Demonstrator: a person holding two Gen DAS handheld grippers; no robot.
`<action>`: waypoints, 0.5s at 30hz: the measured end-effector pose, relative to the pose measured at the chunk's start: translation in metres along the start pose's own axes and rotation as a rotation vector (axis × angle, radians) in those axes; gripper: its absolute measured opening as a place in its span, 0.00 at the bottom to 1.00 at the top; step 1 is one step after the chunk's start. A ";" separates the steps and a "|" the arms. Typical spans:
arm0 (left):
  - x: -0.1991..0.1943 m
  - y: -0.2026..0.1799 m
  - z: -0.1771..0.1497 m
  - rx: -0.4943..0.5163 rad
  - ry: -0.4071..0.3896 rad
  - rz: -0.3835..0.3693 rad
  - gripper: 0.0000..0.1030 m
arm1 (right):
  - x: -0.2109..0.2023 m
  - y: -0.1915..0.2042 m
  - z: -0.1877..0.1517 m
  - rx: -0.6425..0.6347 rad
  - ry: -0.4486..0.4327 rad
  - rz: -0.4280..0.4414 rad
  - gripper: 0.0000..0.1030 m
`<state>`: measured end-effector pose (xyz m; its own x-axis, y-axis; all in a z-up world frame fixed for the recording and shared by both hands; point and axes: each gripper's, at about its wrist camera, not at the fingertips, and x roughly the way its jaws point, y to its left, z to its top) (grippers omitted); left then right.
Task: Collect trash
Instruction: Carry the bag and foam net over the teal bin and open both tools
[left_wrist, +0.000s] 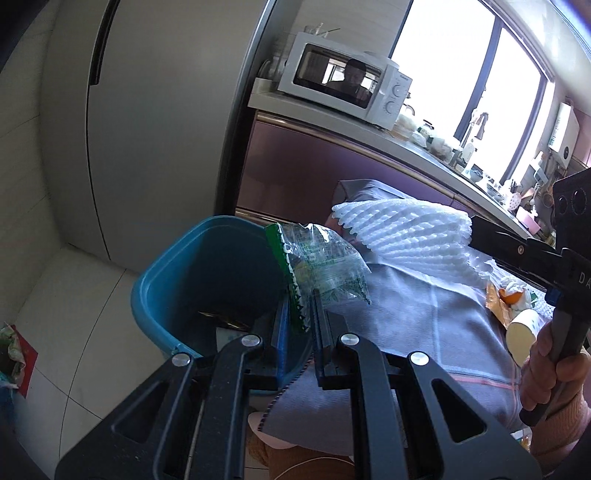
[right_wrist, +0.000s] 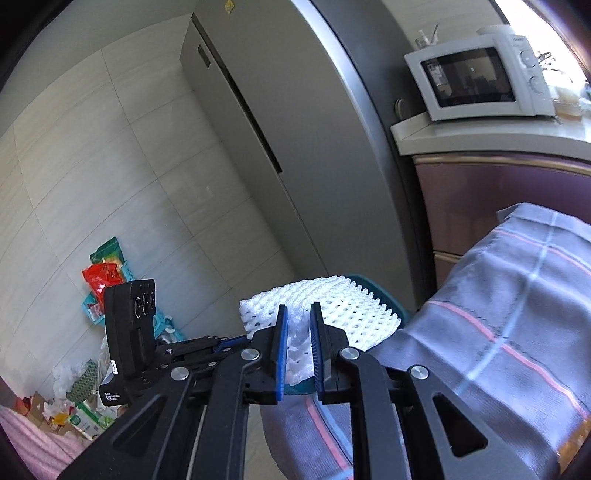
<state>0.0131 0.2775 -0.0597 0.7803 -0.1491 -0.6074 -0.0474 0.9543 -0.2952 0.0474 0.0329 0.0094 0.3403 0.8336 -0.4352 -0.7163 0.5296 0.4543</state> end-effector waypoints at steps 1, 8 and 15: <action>0.002 0.005 0.000 -0.007 0.004 0.011 0.11 | 0.006 0.001 0.000 0.004 0.012 0.007 0.10; 0.017 0.030 -0.007 -0.053 0.040 0.056 0.12 | 0.050 0.006 -0.001 0.008 0.090 0.025 0.10; 0.035 0.041 -0.011 -0.087 0.073 0.090 0.12 | 0.083 0.003 -0.005 0.021 0.150 0.002 0.11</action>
<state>0.0316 0.3089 -0.1011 0.7232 -0.0856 -0.6854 -0.1713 0.9391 -0.2980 0.0708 0.1029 -0.0290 0.2425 0.8026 -0.5450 -0.7033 0.5324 0.4712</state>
